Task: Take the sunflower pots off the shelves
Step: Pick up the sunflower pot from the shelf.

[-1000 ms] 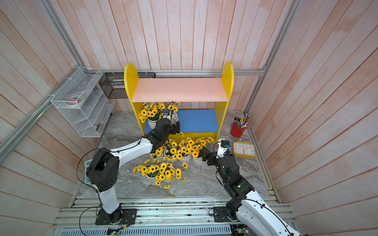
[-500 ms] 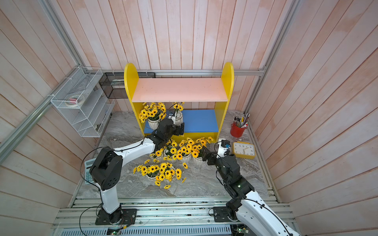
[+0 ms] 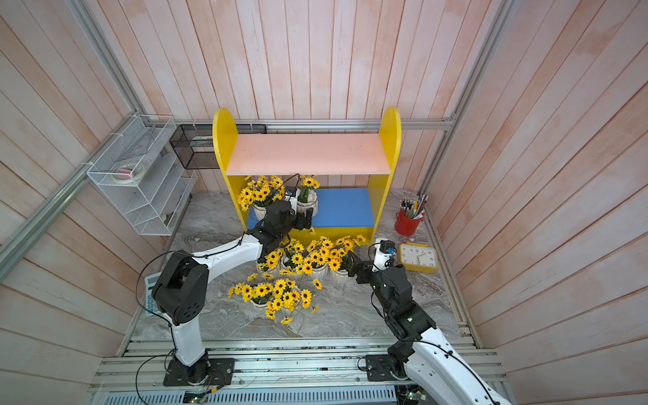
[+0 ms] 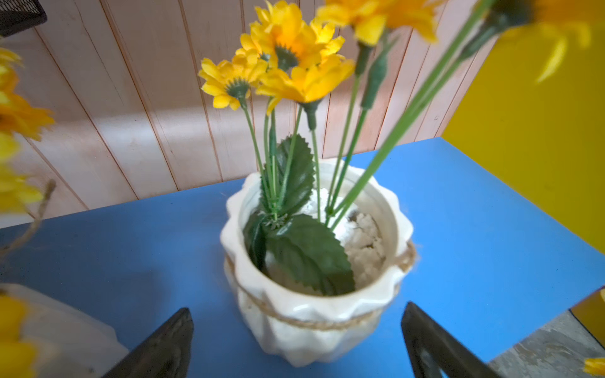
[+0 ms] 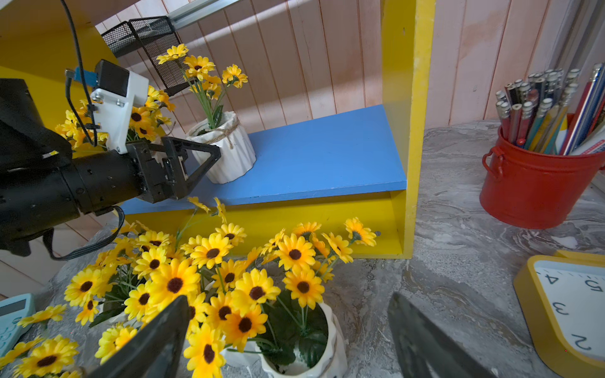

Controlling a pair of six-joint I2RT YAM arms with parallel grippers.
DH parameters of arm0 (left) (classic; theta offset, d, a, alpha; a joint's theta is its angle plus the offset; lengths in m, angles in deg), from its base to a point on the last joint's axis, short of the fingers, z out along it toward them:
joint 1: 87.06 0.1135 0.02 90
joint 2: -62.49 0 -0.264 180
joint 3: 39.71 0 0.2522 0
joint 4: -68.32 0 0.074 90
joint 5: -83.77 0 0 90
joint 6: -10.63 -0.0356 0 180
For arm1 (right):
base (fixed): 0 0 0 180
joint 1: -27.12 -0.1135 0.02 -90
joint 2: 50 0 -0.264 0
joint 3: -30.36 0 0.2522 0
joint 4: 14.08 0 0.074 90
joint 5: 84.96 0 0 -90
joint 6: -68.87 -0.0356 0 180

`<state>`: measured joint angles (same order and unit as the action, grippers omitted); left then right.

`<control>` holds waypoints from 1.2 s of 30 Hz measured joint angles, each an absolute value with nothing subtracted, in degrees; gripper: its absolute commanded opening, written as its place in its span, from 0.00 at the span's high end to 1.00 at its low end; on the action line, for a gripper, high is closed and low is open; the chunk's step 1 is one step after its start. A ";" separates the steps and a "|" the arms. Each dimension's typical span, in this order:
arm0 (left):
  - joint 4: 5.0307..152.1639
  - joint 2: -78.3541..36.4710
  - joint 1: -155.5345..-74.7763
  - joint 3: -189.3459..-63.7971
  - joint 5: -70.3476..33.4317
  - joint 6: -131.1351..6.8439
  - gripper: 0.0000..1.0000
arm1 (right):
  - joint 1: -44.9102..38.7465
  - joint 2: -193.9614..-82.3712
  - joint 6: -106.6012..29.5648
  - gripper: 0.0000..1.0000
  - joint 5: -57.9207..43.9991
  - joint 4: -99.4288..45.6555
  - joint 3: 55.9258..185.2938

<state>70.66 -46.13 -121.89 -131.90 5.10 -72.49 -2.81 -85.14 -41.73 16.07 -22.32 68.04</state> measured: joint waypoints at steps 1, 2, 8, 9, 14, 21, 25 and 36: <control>70.31 -46.22 -121.75 -131.90 4.25 -73.10 0.00 | -2.73 -85.14 -41.73 0.05 15.91 -22.23 68.04; 69.85 -46.39 -121.73 -131.92 3.40 -73.76 0.00 | -2.73 -85.14 -41.73 0.06 15.76 -22.19 68.04; 67.47 -48.53 -121.91 -132.82 -0.75 -76.47 0.00 | -2.44 -85.14 -41.73 0.06 15.28 -21.73 67.47; 67.27 -49.04 -121.91 -133.21 -0.64 -76.78 0.00 | -2.40 -85.14 -41.76 0.06 15.19 -21.73 67.41; 65.74 -50.94 -121.89 -134.72 1.04 -77.26 0.00 | -2.16 -85.03 -41.76 0.05 14.71 -21.40 67.39; 63.16 -53.41 -121.80 -137.19 2.59 -77.34 0.00 | -1.44 -85.01 -41.91 0.05 13.75 -20.68 67.21; 63.16 -55.00 -121.65 -139.11 2.57 -77.48 0.00 | -0.98 -85.01 -41.93 0.05 13.16 -20.22 67.08; 63.34 -59.44 -120.97 -145.76 1.65 -77.45 0.00 | -0.06 -84.92 -42.11 0.05 12.26 -19.83 66.51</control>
